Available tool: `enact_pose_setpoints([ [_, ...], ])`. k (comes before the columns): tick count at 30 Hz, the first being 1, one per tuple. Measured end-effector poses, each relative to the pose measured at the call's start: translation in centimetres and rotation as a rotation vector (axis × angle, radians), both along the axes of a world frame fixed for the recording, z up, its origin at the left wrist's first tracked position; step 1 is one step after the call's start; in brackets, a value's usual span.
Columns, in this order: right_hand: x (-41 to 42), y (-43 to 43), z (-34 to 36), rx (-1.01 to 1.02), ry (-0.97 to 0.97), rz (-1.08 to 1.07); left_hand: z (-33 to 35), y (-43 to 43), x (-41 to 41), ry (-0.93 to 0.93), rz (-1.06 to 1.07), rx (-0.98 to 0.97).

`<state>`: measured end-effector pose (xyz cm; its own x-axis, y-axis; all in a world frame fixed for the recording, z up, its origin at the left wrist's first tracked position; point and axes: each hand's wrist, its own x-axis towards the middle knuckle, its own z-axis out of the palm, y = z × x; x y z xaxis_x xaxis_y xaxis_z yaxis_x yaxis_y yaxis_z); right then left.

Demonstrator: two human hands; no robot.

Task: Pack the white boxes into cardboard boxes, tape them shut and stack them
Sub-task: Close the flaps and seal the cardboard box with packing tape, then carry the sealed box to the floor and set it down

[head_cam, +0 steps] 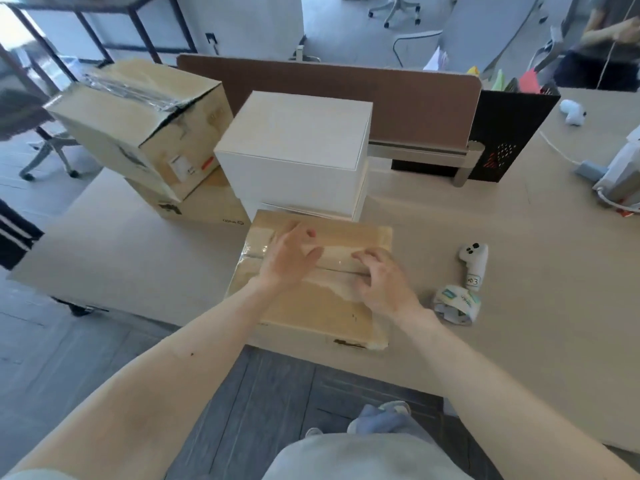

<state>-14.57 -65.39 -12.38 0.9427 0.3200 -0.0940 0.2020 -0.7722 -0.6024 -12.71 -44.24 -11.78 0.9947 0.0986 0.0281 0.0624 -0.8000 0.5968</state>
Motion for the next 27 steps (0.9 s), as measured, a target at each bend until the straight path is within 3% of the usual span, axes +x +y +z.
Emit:
enact_pose_setpoints([
  [3, -1.3, 1.4, -1.0, -0.153, 0.043, 0.037, -0.6, 4.2, -1.9, 0.139, 0.110, 0.094],
  [6, -1.9, 1.0, -1.6, -0.227, 0.146, 0.006, -0.8, 6.5, -3.1, 0.296, 0.189, -0.005],
  [18, -1.1, -1.0, -2.4, 0.431, 0.557, -0.379, -1.6, 8.0, -3.6, 0.493, 0.427, -0.101],
  [23, 0.5, -2.3, -3.1, 0.500, 0.579, -0.413, -1.2, 6.3, -4.9, 0.519, 0.490, -0.188],
  [27, 1.7, -3.4, -3.3, 0.434, 0.547, -0.424, -1.6, 4.1, -6.3, 0.534, 0.564, -0.296],
])
